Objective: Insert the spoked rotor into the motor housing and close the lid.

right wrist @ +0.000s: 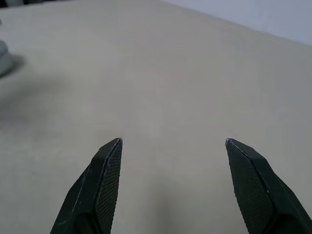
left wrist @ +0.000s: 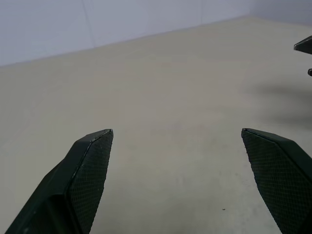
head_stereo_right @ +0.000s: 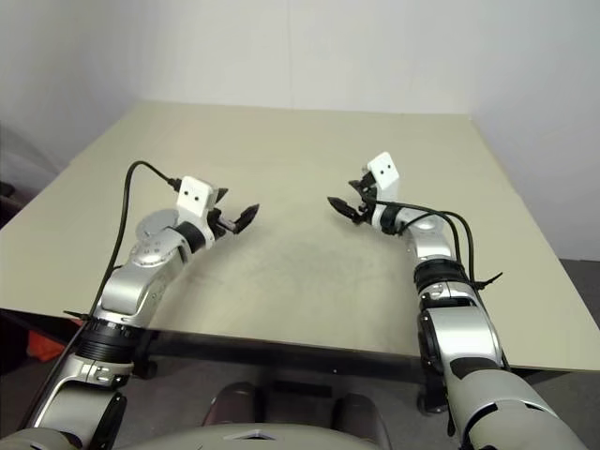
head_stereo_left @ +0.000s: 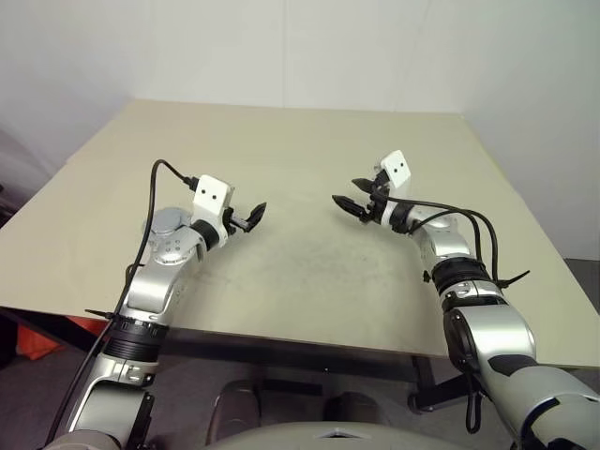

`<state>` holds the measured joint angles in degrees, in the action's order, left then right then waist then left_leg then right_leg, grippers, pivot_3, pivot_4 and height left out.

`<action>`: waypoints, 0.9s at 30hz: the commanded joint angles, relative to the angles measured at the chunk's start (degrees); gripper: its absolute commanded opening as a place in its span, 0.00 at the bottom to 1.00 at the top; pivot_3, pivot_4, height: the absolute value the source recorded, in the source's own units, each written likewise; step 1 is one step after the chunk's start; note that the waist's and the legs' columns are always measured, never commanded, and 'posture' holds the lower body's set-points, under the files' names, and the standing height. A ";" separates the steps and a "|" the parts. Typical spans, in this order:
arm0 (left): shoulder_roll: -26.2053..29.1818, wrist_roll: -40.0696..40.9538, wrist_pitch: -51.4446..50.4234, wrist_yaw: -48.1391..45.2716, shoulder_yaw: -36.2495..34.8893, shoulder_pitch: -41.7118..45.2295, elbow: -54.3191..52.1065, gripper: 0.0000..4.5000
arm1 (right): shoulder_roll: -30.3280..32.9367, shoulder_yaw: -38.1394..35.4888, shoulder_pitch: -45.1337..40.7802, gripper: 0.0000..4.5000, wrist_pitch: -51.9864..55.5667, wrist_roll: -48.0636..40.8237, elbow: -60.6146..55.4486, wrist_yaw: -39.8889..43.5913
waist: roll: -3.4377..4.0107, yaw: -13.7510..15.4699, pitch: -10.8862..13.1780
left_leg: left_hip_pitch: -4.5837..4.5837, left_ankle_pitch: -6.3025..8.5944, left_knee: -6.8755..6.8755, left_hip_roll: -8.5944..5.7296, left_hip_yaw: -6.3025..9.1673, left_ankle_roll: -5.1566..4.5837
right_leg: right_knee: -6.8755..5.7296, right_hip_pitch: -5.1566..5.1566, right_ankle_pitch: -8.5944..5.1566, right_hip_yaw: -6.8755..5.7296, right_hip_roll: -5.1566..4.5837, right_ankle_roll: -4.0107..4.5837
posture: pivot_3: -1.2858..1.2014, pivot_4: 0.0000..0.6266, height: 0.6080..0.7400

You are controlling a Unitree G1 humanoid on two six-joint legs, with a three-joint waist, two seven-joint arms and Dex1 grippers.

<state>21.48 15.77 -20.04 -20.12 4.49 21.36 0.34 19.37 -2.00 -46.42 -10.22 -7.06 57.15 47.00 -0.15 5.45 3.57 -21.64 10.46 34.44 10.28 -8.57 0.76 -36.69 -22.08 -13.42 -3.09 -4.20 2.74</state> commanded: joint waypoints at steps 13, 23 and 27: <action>-0.98 -2.43 -2.07 0.12 -2.75 -2.20 -5.53 1.00 | 0.06 -0.53 -1.81 0.85 -1.28 0.06 -0.46 1.44 | 0.06 -0.03 0.02 | -0.04 0.06 0.11 0.02 0.02 -0.20 | -0.02 0.00 0.00 0.00 0.00 0.01 | 0.52 0.00 1.00; -0.76 -2.83 -3.24 -1.24 -3.27 -4.02 -6.73 1.00 | -0.58 -1.00 -1.22 0.85 -0.47 -0.87 -1.71 3.48 | 0.06 -0.04 0.02 | -0.10 0.08 0.11 0.04 0.02 -0.23 | -0.02 -0.07 0.00 0.00 0.00 0.01 | 0.52 0.00 1.00; -0.91 -3.79 -3.38 -1.03 -2.92 -2.85 -5.96 1.00 | -0.85 -0.85 -1.20 0.85 -0.66 -0.07 -1.69 1.69 | 0.07 -0.03 0.02 | -0.09 0.07 0.12 0.03 0.02 -0.23 | -0.02 -0.05 0.00 0.00 0.00 0.01 | 0.52 0.00 1.00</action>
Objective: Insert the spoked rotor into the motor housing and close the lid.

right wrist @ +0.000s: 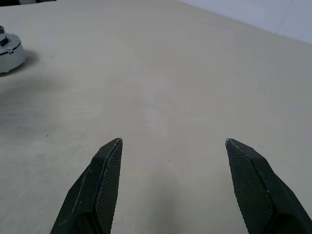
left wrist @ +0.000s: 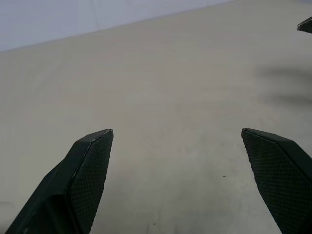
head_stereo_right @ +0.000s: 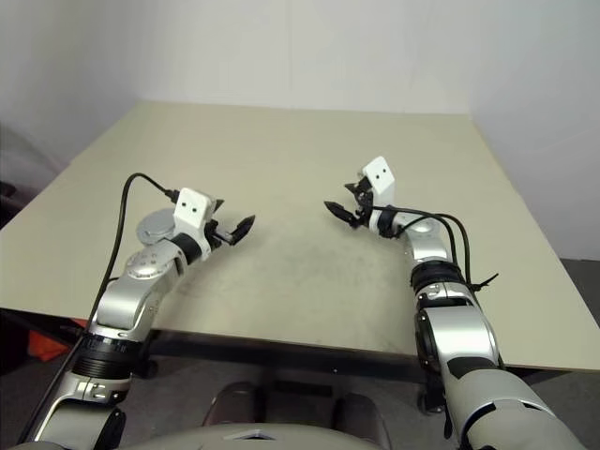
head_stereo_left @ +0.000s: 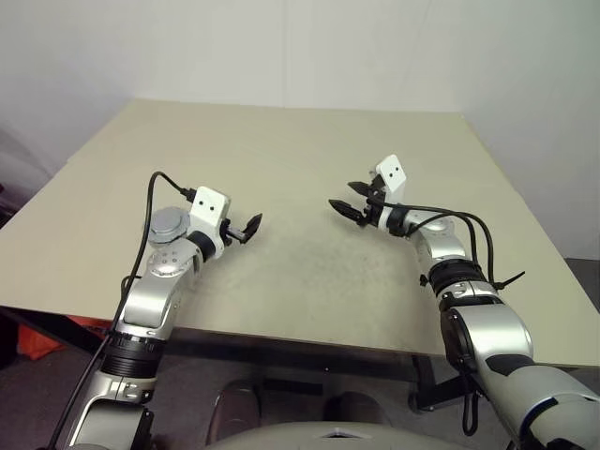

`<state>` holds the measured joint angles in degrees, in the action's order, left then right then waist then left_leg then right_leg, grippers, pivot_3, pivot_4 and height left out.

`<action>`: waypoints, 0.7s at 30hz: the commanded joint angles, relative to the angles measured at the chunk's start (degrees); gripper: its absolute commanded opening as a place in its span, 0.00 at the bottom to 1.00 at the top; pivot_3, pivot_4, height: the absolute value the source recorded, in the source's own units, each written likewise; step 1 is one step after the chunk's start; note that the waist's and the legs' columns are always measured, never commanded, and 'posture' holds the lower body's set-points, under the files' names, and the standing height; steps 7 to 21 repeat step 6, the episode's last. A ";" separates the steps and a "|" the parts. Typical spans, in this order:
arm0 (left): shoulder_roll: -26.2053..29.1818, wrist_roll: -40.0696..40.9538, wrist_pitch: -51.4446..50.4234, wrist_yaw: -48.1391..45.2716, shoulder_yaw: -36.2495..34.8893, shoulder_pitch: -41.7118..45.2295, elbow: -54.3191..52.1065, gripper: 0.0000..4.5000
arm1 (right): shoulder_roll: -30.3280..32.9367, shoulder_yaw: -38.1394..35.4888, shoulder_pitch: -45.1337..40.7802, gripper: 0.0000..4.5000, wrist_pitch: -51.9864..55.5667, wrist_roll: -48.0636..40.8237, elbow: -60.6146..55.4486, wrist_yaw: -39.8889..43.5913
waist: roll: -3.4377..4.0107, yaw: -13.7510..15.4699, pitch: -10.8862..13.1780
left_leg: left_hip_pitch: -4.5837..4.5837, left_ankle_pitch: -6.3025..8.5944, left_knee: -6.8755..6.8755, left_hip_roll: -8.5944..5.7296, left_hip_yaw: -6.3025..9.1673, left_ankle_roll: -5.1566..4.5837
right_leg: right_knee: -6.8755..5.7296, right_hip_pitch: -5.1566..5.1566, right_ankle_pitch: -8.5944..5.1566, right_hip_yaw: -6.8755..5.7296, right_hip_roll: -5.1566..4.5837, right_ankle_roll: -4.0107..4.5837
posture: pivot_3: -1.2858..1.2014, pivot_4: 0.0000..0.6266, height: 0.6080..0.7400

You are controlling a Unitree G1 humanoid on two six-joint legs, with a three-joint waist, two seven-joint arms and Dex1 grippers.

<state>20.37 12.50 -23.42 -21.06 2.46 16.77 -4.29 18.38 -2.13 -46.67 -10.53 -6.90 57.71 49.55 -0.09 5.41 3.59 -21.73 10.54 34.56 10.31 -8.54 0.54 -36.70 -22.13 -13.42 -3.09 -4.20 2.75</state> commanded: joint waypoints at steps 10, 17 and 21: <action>-0.95 -0.99 0.32 1.54 -2.18 2.26 -0.42 1.00 | -0.79 -1.25 -0.08 0.85 -2.90 -0.56 -3.08 -4.01 | 0.00 0.00 0.00 | 0.00 0.00 0.00 0.01 0.00 0.00 | 0.00 -0.01 0.00 0.00 0.00 0.00 | 0.52 0.00 1.00; -0.95 -0.99 0.32 1.54 -2.18 2.26 -0.42 1.00 | -0.79 -1.25 -0.08 0.85 -2.90 -0.56 -3.08 -4.01 | 0.00 0.00 0.00 | 0.00 0.00 0.00 0.01 0.00 0.00 | 0.00 -0.01 0.00 0.00 0.00 0.00 | 0.52 0.00 1.00; -0.95 -0.99 0.32 1.54 -2.18 2.26 -0.42 1.00 | -0.79 -1.25 -0.08 0.85 -2.90 -0.56 -3.08 -4.01 | 0.00 0.00 0.00 | 0.00 0.00 0.00 0.01 0.00 0.00 | 0.00 -0.01 0.00 0.00 0.00 0.00 | 0.52 0.00 1.00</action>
